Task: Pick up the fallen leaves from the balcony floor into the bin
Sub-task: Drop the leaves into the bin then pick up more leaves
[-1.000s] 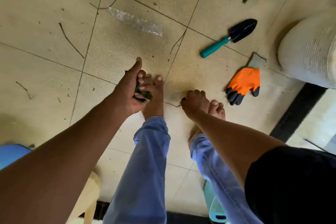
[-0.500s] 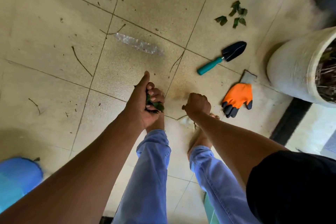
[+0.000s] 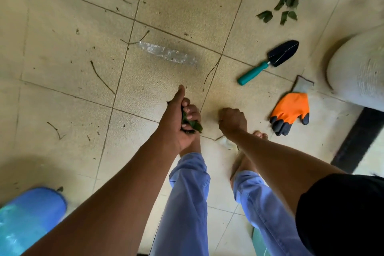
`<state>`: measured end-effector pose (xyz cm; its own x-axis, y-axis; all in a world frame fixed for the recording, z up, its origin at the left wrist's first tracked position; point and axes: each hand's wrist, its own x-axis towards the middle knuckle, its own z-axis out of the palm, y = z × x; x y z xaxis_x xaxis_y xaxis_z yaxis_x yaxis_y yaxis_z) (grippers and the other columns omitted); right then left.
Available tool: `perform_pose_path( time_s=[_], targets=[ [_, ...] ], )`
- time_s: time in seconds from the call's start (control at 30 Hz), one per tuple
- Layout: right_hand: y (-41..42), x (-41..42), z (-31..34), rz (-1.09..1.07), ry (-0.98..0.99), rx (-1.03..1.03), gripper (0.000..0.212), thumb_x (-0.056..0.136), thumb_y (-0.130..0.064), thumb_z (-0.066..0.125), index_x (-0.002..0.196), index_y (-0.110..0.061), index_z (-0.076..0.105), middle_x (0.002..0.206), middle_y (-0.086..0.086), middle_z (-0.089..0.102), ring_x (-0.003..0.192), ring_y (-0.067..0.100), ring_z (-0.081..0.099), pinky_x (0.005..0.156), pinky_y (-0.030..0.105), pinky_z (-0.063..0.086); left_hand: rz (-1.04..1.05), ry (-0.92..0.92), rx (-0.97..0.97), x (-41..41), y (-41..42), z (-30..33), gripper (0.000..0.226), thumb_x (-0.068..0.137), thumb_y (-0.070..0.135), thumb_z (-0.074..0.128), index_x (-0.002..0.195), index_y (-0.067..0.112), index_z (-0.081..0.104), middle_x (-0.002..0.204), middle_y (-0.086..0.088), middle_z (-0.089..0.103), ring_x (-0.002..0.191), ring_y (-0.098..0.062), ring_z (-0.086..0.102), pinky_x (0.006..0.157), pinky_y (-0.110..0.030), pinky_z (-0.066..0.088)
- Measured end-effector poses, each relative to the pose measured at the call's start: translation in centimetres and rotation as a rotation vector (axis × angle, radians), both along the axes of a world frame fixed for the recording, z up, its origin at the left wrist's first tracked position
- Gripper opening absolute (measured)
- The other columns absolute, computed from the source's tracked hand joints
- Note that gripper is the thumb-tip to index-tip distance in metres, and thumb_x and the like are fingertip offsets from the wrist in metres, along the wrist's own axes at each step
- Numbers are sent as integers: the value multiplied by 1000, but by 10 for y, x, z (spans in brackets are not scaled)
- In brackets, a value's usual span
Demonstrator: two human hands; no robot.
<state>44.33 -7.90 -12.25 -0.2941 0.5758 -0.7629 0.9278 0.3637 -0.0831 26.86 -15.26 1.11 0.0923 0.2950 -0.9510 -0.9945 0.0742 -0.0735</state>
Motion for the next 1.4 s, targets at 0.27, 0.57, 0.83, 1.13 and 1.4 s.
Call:
perform_pose_path(
  time_s=[0.27,0.57,0.83,1.13,1.4],
  targets=[
    [58,-72,149,-857,650,-252,16,80,-10,85,89,-8,73,86,11,77,74,14,69,62,23,52,50,31,-21,-17,31,30,53,99,52,56,56,22,47,45,8,37,36,-4,35,39,-12,14],
    [50,-125,307,-655,868,-173,30,81,0,75,82,-31,73,89,-3,78,84,15,75,82,43,61,192,74,64,-55,94,136,48,102,45,55,62,23,37,48,8,36,32,-6,29,31,-13,28],
    [65,-186,393,-391,843,55,24,79,-4,71,95,-18,80,92,-3,75,82,14,70,80,35,58,90,161,229,-94,109,219,56,103,46,50,53,21,50,44,5,45,41,-9,51,47,-20,49],
    [86,-212,384,17,621,166,15,84,-14,54,82,-22,66,75,-4,58,68,18,54,60,37,51,25,81,322,-110,116,216,66,105,48,40,48,17,52,56,-2,55,58,-16,67,58,-30,58],
    [96,-212,341,219,517,335,17,88,-23,53,93,-24,70,90,-2,48,82,22,48,61,40,48,-62,106,274,-121,129,192,54,104,43,43,58,16,53,60,-1,55,63,-17,65,66,-28,57]
  ],
)
